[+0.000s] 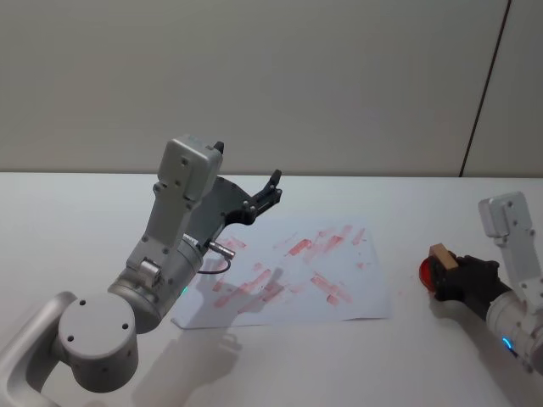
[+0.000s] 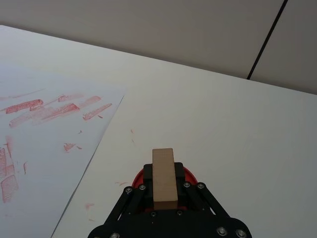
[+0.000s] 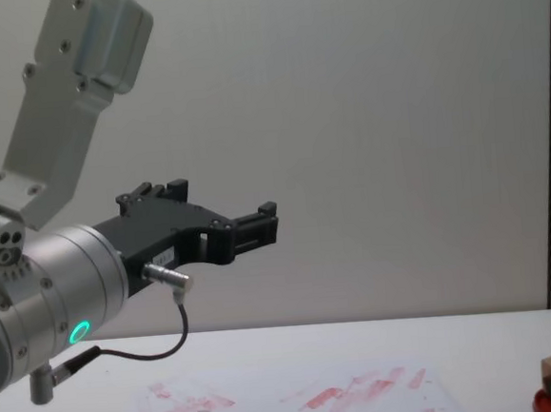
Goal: Use the one hand to pick up the stamp and affix it onto the A4 paper.
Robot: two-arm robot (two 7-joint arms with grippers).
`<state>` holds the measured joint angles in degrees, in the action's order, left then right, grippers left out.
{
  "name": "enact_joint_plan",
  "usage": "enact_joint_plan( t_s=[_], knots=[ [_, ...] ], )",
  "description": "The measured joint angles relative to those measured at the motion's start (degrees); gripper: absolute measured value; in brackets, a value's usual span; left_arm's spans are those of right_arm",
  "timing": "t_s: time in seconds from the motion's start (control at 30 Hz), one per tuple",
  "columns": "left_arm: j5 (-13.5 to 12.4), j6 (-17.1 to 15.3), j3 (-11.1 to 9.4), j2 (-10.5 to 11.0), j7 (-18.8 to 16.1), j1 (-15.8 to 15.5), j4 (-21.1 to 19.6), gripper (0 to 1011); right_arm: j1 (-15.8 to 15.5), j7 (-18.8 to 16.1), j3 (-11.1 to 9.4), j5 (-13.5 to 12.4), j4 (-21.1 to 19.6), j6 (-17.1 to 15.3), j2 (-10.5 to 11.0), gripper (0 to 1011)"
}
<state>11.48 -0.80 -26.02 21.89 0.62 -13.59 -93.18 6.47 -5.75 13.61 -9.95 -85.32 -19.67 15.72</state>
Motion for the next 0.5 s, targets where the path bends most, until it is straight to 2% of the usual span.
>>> enact_joint_plan(
  t_s=[0.3, 0.5],
  knots=[
    [0.0, 0.0, 0.0, 0.0, 0.0, 0.0, 0.0, 1003, 0.45, -1.05, 0.01, -0.09, -0.5, 1.91, -0.3, 221],
    [0.0, 0.0, 0.0, 0.0, 0.0, 0.0, 0.0, 1003, 1.58, -3.25, 0.41, -1.12, -1.81, 3.91, -1.27, 221]
  ],
)
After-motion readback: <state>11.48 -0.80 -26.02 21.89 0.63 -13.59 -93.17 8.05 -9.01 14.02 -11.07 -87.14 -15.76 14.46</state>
